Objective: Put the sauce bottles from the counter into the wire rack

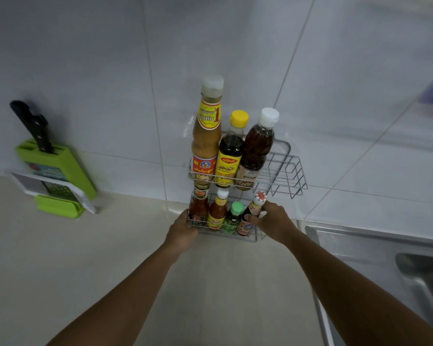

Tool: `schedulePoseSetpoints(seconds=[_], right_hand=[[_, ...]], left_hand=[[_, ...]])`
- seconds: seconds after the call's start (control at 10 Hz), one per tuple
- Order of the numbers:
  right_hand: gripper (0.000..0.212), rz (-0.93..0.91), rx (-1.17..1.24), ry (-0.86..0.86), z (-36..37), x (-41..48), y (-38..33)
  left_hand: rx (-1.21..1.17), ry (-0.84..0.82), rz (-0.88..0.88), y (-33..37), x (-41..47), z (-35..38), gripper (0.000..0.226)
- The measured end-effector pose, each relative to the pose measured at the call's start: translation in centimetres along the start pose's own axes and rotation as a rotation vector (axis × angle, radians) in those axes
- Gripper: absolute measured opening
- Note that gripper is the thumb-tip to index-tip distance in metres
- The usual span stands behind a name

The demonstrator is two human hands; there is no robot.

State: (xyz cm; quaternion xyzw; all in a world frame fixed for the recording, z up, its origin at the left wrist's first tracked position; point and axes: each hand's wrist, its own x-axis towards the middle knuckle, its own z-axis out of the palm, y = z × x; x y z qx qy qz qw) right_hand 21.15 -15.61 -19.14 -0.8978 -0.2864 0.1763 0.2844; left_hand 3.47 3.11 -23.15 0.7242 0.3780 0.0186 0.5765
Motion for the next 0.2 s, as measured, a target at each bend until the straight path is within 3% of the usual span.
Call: schedulePoseSetpoints(seconds=[0.2], right_hand=[[0.059, 0.028, 0.075, -0.046, 0.2, -2.8, 0.2]], left_hand=[[0.072, -0.032, -0.064, -0.5, -1.9, -1.1, 0.074]])
